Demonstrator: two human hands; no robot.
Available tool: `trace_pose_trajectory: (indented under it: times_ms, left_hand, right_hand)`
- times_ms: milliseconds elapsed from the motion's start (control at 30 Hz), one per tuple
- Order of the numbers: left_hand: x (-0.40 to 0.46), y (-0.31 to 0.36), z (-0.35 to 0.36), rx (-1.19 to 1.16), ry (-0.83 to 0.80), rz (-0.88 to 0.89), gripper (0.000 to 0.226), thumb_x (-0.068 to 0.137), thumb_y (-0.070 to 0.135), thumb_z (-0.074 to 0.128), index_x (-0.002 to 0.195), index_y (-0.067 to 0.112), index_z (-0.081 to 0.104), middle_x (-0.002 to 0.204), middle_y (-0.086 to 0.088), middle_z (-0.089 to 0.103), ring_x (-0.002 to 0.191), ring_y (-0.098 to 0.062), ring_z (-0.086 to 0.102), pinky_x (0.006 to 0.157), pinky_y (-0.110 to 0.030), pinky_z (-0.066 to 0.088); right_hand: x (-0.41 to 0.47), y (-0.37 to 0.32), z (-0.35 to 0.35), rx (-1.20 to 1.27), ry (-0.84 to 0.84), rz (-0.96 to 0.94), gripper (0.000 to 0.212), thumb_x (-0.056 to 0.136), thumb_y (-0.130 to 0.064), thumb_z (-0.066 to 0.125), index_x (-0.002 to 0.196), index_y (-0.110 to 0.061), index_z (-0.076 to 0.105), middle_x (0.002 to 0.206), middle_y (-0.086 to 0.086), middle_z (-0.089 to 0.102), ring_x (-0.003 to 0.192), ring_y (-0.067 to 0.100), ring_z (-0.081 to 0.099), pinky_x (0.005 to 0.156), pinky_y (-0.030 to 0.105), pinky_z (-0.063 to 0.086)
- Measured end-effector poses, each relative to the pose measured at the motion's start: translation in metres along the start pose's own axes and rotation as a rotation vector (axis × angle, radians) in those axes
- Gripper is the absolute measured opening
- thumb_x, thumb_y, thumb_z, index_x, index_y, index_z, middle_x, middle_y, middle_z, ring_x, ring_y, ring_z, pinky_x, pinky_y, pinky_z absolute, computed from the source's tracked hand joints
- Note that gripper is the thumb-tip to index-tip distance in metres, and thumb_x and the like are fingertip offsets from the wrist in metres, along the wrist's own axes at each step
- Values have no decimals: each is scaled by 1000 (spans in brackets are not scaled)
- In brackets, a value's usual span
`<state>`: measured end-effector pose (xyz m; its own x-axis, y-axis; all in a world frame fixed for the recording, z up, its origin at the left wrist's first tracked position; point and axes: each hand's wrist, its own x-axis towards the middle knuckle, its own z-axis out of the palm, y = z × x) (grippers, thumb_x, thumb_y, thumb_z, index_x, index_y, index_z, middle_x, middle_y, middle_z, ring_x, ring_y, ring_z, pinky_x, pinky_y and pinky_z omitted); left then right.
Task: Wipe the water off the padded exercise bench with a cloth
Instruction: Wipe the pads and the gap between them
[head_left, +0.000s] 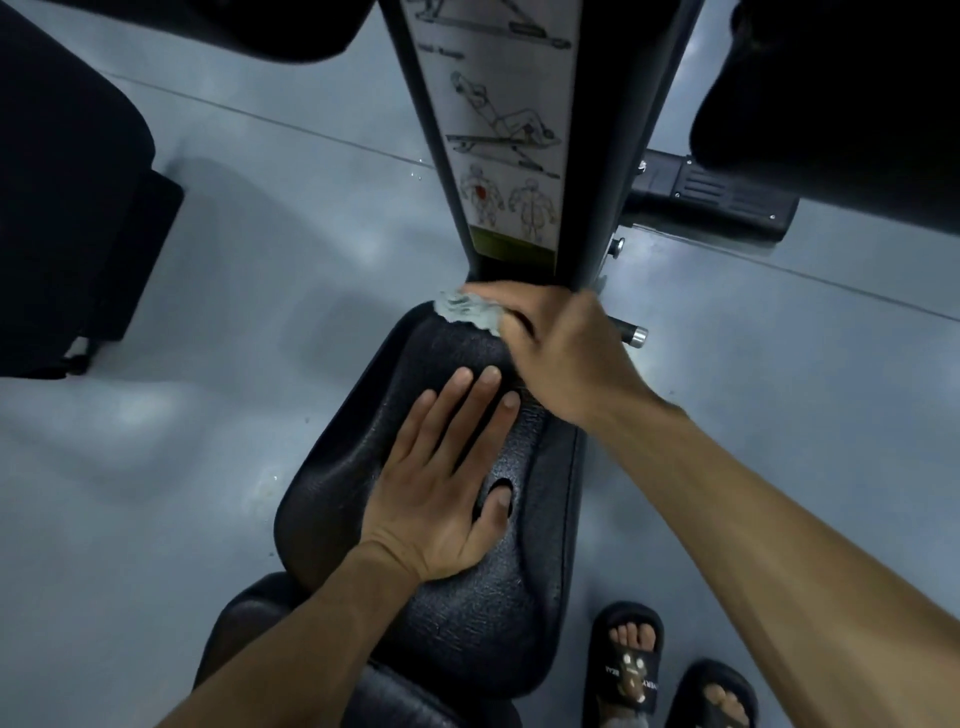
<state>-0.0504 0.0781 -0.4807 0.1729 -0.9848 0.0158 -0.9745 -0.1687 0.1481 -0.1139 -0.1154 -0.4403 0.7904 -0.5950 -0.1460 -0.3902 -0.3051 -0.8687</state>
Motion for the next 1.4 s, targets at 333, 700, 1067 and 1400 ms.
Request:
trace_pose_trajectory:
  times_ms: [333, 700, 1067, 1400]
  left_hand:
    - [0, 1, 1, 2, 13, -4, 71, 97, 43, 34, 160, 12, 24, 168, -14, 21, 158, -31, 14, 127, -50, 12]
    - [2, 1, 1, 35, 25, 17, 72, 96, 43, 34, 159, 9, 28, 168, -16, 21, 157, -33, 15, 126, -51, 14]
    - [1, 6, -1, 55, 42, 13, 73, 96, 40, 33, 158, 3, 28, 168, -18, 20, 157, -34, 14, 126, -55, 14]
    - [0, 5, 3, 30, 85, 17, 73, 95, 40, 34, 159, 4, 27, 169, -16, 18, 158, -32, 12, 127, -53, 10]
  right_hand:
    - [-5, 0, -3, -112, 53, 49, 39, 97, -20, 48, 128, -26, 71, 111, 5, 77, 98, 22, 72, 90, 35, 57]
    - [-69, 36, -10, 48, 258, 78, 43, 94, 4, 57, 128, -18, 71, 126, -10, 70, 120, -3, 60, 105, 14, 44]
    - [-66, 35, 4, 224, 293, -41, 45, 94, 4, 50, 130, -14, 70, 132, -10, 68, 122, -4, 60, 107, 10, 40]
    - [-142, 46, 48, 344, 608, 186, 42, 91, 9, 56, 122, -11, 74, 124, -7, 72, 115, -7, 63, 98, 6, 44]
